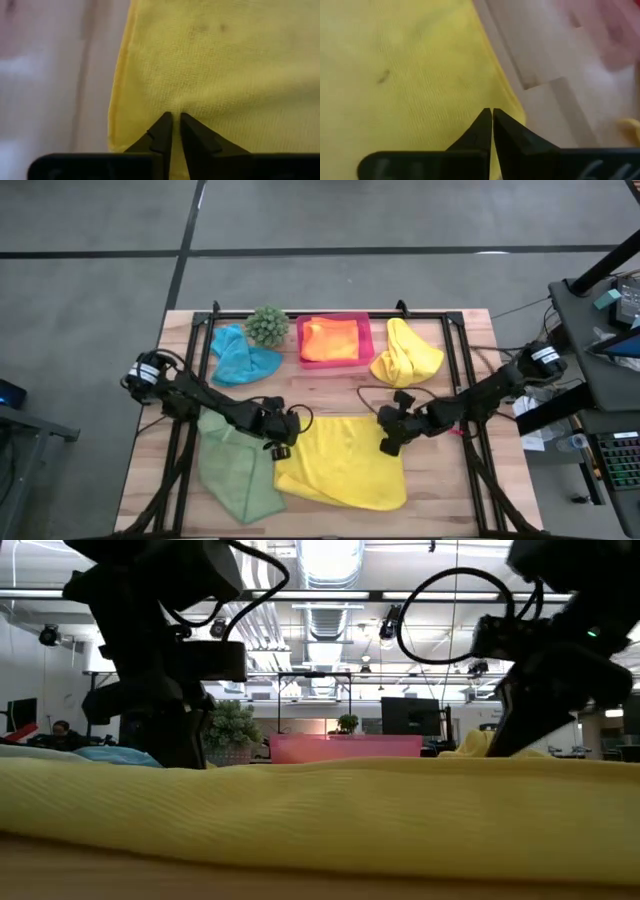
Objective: Fold microfiber towels
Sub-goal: Fold the bottom yellow microfiber towel
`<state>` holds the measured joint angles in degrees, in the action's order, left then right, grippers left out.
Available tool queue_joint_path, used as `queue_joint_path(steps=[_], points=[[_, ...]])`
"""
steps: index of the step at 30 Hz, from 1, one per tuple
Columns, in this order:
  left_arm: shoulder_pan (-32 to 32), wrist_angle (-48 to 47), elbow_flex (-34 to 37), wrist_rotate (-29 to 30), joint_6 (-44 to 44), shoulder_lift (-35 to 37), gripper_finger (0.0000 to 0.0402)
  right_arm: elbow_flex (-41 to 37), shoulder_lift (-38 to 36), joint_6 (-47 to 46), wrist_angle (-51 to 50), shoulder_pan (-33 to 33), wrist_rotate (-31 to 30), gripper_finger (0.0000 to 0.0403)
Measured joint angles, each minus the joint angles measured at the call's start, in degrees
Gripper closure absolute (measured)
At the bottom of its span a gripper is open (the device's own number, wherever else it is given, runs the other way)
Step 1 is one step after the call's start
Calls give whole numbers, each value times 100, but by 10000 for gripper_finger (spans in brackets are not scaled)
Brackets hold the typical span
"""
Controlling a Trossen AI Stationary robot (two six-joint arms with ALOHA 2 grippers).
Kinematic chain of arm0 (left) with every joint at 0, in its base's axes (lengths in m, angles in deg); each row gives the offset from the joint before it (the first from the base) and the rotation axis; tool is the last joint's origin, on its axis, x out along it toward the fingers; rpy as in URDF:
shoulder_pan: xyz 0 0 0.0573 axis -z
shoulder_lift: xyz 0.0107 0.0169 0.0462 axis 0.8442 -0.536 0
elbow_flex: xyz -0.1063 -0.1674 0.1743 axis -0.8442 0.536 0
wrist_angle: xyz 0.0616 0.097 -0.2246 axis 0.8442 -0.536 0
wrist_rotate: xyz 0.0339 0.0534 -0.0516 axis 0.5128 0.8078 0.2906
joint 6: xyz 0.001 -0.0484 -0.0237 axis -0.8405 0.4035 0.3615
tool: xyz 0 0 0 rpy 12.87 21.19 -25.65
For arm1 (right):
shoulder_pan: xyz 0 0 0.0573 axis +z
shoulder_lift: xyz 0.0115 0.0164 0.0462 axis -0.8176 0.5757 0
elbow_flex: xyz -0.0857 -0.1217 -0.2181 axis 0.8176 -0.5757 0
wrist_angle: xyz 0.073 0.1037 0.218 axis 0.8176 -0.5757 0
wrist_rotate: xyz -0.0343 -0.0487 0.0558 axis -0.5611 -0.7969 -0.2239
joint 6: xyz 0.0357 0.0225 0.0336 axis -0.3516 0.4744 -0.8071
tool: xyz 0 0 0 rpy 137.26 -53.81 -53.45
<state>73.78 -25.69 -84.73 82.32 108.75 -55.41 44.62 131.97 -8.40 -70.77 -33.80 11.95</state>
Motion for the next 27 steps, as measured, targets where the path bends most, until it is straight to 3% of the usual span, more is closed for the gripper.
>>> queue_joint_path(steps=[7, 16, 20, 27], points=[[-86, -137, 13, 57, 156, 40, 391, -121, -887, -971, -598, -413, 475, 325], [-84, -100, 16, 57, 265, 40, 391, -895, -974, -1984, 326, -421, 559, 234], [-84, -83, 17, 55, 265, 40, 391, -1149, -759, -2110, 1027, -421, 556, 236], [-82, -34, 17, 56, 265, 40, 392, -1202, -147, -1722, 2284, -413, 721, 284]])
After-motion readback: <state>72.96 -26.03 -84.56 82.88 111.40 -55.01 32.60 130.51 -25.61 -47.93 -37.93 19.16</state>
